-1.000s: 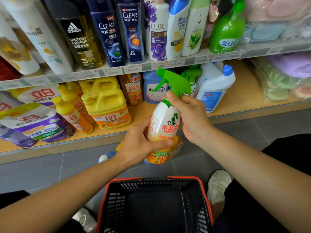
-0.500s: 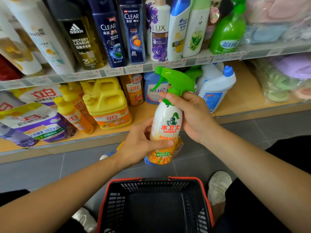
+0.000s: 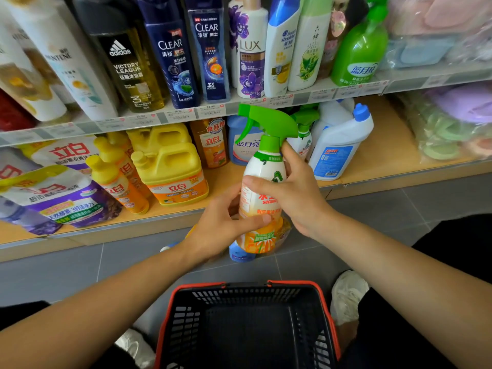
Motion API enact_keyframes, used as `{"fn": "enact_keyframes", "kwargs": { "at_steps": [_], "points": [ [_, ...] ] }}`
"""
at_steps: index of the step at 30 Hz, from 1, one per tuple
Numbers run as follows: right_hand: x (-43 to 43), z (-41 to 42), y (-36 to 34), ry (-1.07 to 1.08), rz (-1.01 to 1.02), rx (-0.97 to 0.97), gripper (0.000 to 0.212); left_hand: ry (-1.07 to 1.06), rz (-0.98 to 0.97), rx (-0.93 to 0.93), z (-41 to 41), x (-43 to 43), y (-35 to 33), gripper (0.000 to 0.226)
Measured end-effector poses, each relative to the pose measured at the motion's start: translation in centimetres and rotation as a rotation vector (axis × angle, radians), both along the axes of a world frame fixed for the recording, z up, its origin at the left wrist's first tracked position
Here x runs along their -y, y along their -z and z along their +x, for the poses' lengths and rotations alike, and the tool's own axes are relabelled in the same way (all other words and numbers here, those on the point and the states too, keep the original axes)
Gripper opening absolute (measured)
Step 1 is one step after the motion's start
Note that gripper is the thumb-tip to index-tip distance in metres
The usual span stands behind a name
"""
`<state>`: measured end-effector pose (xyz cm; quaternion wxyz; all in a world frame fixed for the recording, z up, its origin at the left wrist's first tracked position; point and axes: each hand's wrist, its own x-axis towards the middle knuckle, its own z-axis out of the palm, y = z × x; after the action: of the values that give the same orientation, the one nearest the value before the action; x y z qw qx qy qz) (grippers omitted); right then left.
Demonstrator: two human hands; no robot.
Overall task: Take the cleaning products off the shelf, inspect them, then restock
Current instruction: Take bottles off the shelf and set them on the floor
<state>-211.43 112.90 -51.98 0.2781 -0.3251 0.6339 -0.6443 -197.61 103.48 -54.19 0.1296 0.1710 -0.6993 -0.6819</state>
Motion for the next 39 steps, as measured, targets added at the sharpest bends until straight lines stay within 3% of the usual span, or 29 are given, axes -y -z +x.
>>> {"fn": "enact_keyframes", "kwargs": {
  "at_steps": [2, 5, 8, 12, 16, 21, 24, 27, 29, 34, 39],
  "points": [
    [-0.4, -0.6, -0.3, -0.031, -0.011, -0.047, 0.057, 0.021, -0.03, 0.013, 0.1, 1.1, -0.6, 0.037],
    [-0.6, -1.2, -0.4, -0.076, 0.044, -0.183, 0.064, -0.159, 0.005, 0.008, 0.0, 2.8, -2.4, 0.045],
    [-0.7, -1.4, -0.4, -0.09, 0.124, -0.275, 0.076, -0.248, 0.005, -0.127, 0.0, 4.0, -4.6, 0.036],
    [-0.8, -1.4, -0.2, -0.092, 0.137, -0.383, 0.075, -0.27, -0.221, -0.274, 0.9, 4.7, -6.1, 0.03],
    [-0.6, -1.0, 0.0, -0.077, 0.086, -0.448, 0.068, -0.346, -0.372, -0.268, 1.7, 4.9, -6.2, 0.034],
    [-0.2, -1.1, -0.2, -0.133, 0.045, -0.389, 0.061, -0.453, -0.738, -0.307, 2.4, 5.5, -6.3, 0.038],
    [-0.1, -1.3, -0.1, -0.252, 0.047, -0.238, 0.054, -0.404, -1.006, -0.394, 2.6, 6.2, -6.5, 0.031],
    [-0.2, -1.2, 0.4, -0.312, 0.055, -0.128, 0.052, -0.349, -1.143, -0.426, 2.7, 6.8, -6.7, 0.028],
    [-0.2, -1.0, 0.6, -0.308, 0.062, -0.117, 0.053, -0.349, -1.101, -0.366, 2.7, 6.7, -6.5, 0.028],
    [-0.2, -1.1, 0.4, -0.25, 0.066, -0.198, 0.05, -0.424, -0.582, -0.194, 2.1, 5.4, -6.1, 0.021],
    [-0.2, -1.3, 0.3, -0.222, 0.057, -0.233, 0.044, -0.348, -0.475, -0.156, 1.8, 6.3, -5.9, 0.026]
  ]
}}
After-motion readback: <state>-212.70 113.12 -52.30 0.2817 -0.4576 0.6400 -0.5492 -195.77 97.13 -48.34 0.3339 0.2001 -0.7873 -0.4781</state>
